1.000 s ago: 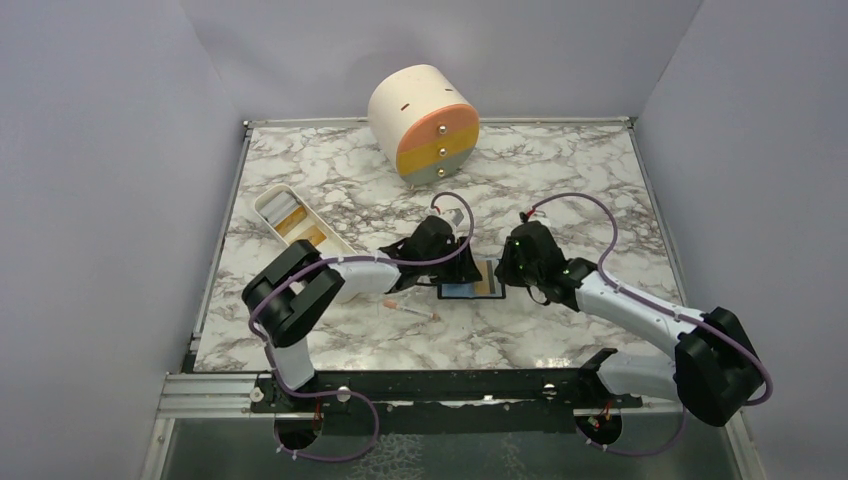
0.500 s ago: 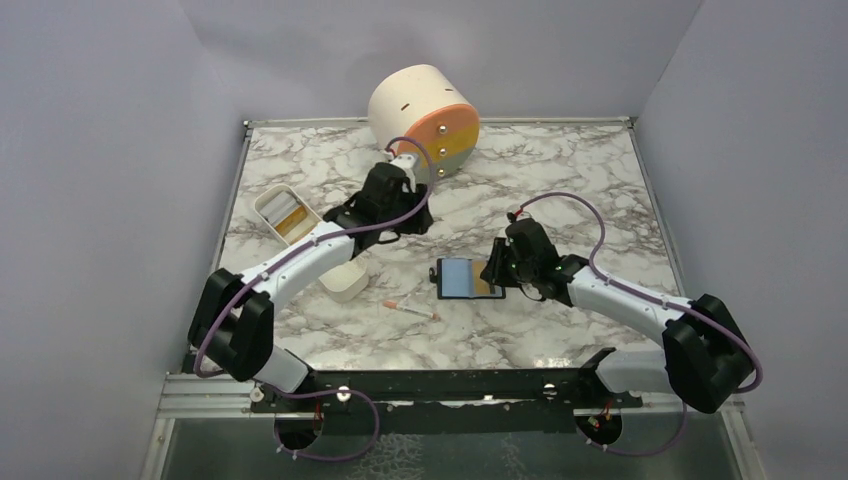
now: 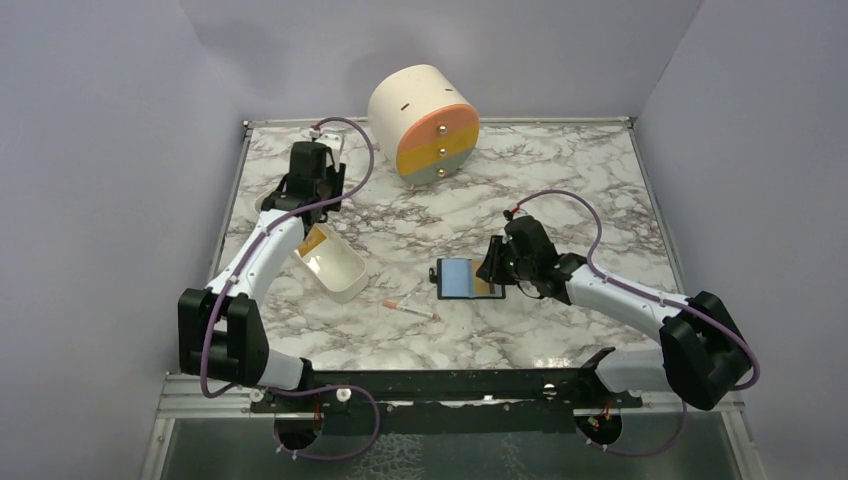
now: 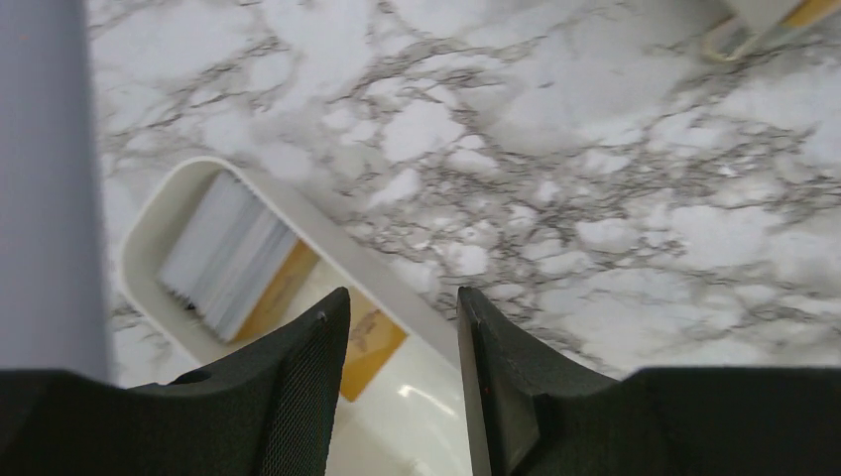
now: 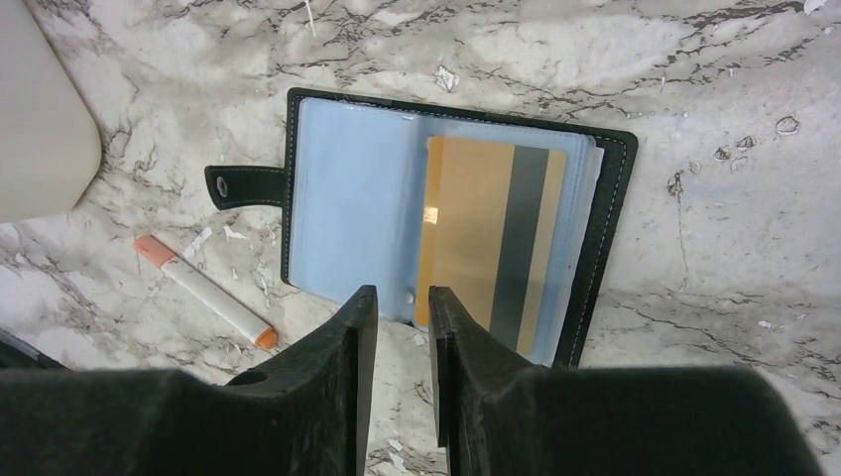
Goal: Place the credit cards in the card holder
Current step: Pick up the credit card from the storage box.
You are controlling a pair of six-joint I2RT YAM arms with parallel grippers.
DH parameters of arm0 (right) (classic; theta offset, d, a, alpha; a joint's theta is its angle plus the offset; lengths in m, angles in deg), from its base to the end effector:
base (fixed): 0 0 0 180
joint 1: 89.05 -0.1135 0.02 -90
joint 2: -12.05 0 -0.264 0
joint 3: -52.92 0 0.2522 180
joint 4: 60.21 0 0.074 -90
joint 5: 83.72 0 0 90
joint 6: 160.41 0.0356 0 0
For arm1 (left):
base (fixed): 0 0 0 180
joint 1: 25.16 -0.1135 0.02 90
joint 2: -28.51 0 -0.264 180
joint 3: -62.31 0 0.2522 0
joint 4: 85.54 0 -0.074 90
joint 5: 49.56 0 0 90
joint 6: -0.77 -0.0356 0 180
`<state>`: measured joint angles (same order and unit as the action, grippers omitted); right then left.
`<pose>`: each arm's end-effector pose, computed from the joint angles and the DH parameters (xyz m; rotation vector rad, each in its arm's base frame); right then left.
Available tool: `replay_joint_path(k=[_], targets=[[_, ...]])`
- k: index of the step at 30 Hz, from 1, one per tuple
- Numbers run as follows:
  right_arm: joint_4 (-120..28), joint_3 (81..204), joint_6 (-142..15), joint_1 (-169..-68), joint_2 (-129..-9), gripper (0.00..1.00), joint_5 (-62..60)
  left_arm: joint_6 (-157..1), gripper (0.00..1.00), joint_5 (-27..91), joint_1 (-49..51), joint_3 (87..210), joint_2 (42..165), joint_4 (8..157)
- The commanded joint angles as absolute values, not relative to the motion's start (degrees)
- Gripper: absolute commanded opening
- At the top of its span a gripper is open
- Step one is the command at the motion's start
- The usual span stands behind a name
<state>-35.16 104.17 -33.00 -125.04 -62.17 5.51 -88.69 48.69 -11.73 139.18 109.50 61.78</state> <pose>0.2050 0.1495 0.1877 0.0245 2.4988 0.5864 0.3102 -0.0688 0.2907 0.1683 2.1990 0.0236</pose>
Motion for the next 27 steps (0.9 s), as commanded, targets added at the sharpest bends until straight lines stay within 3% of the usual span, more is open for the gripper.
replay_joint_path(k=[1,9,27], targets=[[-37.8,103.4,-34.1,-125.2,-60.9,0.27,4.3,-99.4,0.46,50.4,-17.6,139.0,108.1,65.3],[-36.7,103.1,-35.6,-125.2,-59.9,0.27,4.6,-109.5,0.48,50.8,-24.8,136.8,110.6,70.0],[-37.4,103.2,-35.7,-125.1,-61.0,0.27,4.8,-117.1,0.53,49.0,-27.2,134.4,117.0,71.3]])
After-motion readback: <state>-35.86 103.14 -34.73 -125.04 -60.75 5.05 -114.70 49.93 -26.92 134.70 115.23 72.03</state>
